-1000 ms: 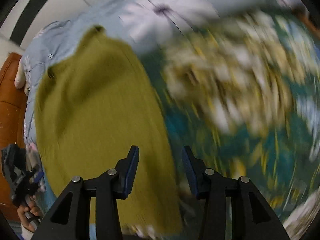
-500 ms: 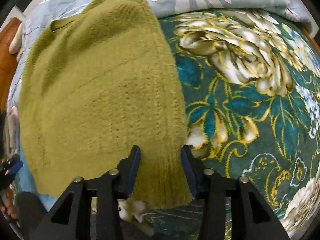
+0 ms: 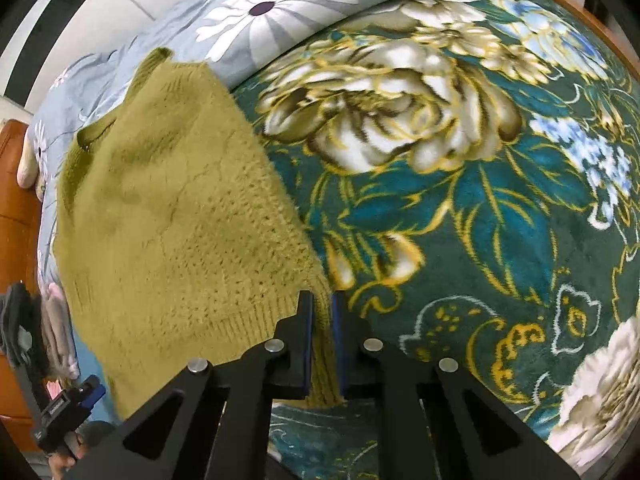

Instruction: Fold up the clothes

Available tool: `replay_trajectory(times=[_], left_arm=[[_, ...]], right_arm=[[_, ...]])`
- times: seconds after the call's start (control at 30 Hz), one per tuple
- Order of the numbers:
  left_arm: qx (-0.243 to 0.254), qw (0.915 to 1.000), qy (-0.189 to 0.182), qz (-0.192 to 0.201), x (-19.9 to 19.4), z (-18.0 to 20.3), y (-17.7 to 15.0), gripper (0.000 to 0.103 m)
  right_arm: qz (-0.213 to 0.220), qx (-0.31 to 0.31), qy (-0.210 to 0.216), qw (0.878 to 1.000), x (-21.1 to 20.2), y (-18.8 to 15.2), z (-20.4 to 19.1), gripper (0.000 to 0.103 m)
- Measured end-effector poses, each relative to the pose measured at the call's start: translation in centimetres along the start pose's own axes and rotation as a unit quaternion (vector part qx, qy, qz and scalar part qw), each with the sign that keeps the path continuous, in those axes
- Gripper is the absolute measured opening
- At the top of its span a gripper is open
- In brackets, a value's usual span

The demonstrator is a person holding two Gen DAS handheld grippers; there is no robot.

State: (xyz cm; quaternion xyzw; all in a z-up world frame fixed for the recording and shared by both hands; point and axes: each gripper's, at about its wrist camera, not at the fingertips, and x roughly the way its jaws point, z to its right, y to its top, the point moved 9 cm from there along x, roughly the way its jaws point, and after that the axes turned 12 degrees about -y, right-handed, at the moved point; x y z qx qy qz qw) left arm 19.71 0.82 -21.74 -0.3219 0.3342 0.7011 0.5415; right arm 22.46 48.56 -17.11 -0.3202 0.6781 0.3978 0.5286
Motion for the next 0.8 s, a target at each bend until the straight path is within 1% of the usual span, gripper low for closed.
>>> replay_trajectory(times=[0.17, 0.2, 0.27, 0.3, 0.33, 0.37, 0.4, 0.43, 0.47, 0.57, 0.6, 0.63, 0.67, 0.77, 0.8], left_arm=[[-0.007, 0.9998, -0.008, -0.015, 1.4, -0.3, -1.1, 0.056], [-0.007, 0.9998, -0.009, -0.015, 1.5, -0.3, -1.4, 0.056], [0.001, 0.9999, -0.006, -0.013, 1.6, -0.2, -1.6, 0.055], [0.005, 0.9999, -0.004, -0.012, 1.6, -0.1, -1.7, 0.054], [0.006, 0.9999, -0.001, -0.013, 1.5, -0.2, -1.7, 0.052], [0.005, 0.9999, 0.002, -0.014, 1.4, -0.4, -1.8, 0.051], [0.004, 0.9999, 0.004, -0.016, 1.3, -0.5, -1.8, 0.047], [0.003, 0.9998, 0.007, -0.017, 1.3, -0.6, -1.9, 0.042], [0.002, 0.9998, 0.010, -0.019, 1.2, -0.8, -2.0, 0.032], [-0.001, 0.9996, 0.017, -0.021, 0.8, -1.0, -2.1, 0.014], [-0.001, 0.9996, 0.018, -0.021, 0.5, -1.0, -2.1, 0.011], [0.003, 0.9994, 0.026, -0.023, 0.3, -0.9, -2.2, 0.010], [0.009, 0.9990, 0.035, -0.026, 0.0, -0.8, -2.3, 0.009], [0.034, 0.9958, 0.068, -0.051, -1.1, -0.2, -3.1, 0.008], [0.040, 0.9949, 0.074, -0.055, -1.6, -0.1, -3.5, 0.008]], right_arm=[[-0.008, 0.007, 0.020, 1.000, 0.2, -0.5, 0.0, 0.009], [-0.009, 0.007, 0.024, 1.000, 0.3, -0.2, -0.3, 0.012], [-0.011, 0.005, 0.031, 0.999, 0.5, 0.2, -1.0, 0.013], [-0.013, 0.000, 0.031, 0.999, 0.6, 0.1, -1.4, 0.016], [-0.015, -0.005, 0.031, 0.999, 0.7, 0.0, -1.9, 0.026], [-0.016, -0.010, 0.031, 0.999, 0.8, 0.0, -2.3, 0.032], [-0.021, -0.014, 0.025, 0.999, 1.2, -0.2, -2.5, 0.037], [-0.026, -0.017, 0.020, 0.999, 1.6, -0.4, -2.8, 0.037], [-0.030, -0.016, 0.015, 0.999, 1.9, -0.5, -2.9, 0.037], [-0.032, -0.001, 0.012, 0.999, 2.1, -0.7, -3.1, 0.036], [-0.032, 0.002, 0.013, 0.999, 1.9, -0.8, -3.1, 0.024], [-0.031, 0.004, 0.014, 0.999, 1.7, -0.8, -3.2, 0.011], [-0.032, 0.002, 0.016, 0.999, 1.5, -0.9, -3.2, 0.011], [-0.028, -0.013, 0.017, 0.999, 0.4, -1.7, -3.3, 0.010], [-0.026, -0.017, 0.019, 0.999, 0.0, -2.0, -3.2, 0.010]])
